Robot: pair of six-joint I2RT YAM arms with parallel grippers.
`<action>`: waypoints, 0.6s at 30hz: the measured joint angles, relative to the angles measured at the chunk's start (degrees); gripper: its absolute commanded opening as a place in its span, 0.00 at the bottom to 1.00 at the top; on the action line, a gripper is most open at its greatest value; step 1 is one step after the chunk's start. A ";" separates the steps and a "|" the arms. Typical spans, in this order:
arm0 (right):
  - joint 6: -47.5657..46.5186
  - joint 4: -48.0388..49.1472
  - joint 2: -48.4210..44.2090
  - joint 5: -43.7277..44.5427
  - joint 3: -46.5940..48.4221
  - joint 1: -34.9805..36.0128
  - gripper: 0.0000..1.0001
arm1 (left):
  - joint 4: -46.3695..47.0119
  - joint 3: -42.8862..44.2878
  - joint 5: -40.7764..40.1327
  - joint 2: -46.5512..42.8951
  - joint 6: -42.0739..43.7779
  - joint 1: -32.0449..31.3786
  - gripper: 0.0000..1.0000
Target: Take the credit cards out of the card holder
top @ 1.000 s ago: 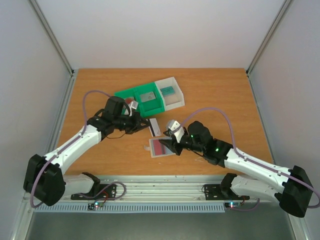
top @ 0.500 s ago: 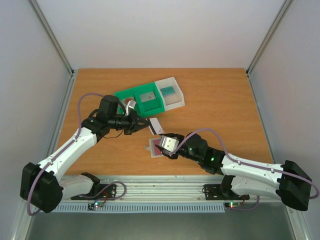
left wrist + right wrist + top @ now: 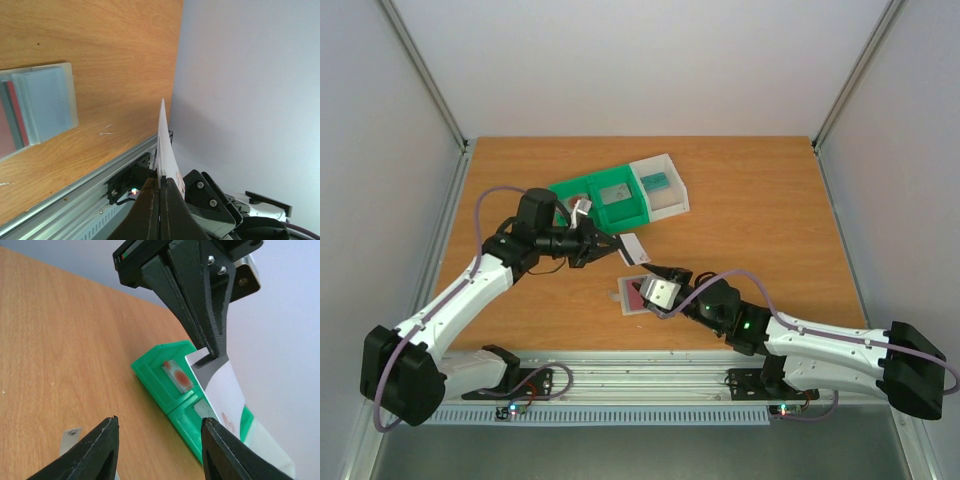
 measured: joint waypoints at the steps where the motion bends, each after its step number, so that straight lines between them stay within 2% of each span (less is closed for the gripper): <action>1: -0.02 0.52 -0.46 0.28 -0.48 0.00 0.45 | 0.68 -0.11 0.13 0.00 -0.61 0.00 0.00; 10: 0.26 1.86 -3.26 2.23 -1.73 0.00 0.45 | 5.16 -1.90 1.88 0.00 -5.53 0.20 0.00; 18: 0.26 1.44 -4.85 3.76 -1.73 0.13 0.44 | 3.89 -2.05 2.25 -0.35 -5.92 1.16 0.00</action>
